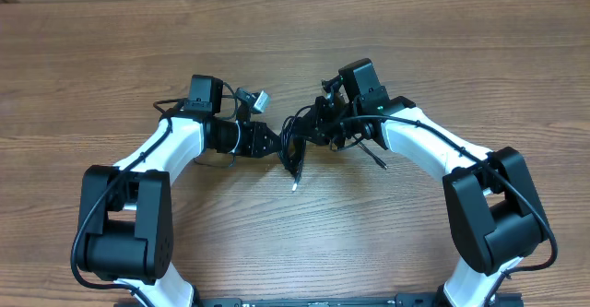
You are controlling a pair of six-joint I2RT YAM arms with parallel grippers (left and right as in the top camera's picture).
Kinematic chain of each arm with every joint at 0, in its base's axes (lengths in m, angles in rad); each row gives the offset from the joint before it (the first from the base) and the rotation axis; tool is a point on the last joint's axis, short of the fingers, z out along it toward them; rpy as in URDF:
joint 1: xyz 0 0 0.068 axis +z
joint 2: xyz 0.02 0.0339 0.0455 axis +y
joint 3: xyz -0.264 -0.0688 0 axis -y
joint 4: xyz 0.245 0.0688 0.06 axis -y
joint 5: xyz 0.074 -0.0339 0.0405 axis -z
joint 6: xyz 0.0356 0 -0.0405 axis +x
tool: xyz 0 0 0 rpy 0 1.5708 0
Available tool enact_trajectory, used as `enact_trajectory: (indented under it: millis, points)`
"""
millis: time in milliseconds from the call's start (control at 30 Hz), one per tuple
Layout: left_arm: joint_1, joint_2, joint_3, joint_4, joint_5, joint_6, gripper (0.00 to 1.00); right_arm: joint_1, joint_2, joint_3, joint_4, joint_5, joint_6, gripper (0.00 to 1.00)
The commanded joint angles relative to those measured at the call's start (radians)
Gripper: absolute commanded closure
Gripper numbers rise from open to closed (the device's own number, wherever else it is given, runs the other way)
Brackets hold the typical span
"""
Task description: Untangle cables
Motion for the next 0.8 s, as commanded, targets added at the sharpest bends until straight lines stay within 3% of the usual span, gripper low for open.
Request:
enact_trajectory:
  millis: [0, 267, 500, 767]
  points:
    - [0.016, -0.002, 0.009, -0.011, 0.011, 0.106, 0.96, -0.007, -0.032, 0.015, -0.004, -0.017, -0.038, 0.96]
    - [0.052, -0.002, 0.009, -0.022, -0.04, 0.138, 0.96, -0.045, -0.034, 0.016, -0.004, -0.19, -0.19, 0.96]
    - [0.052, -0.002, 0.009, -0.021, -0.04, 0.171, 0.96, -0.095, -0.034, 0.016, -0.013, -0.286, -0.217, 0.96]
    - [0.052, -0.002, 0.009, -0.02, -0.041, 0.193, 0.96, -0.169, -0.034, 0.016, -0.211, -0.225, -0.36, 0.96]
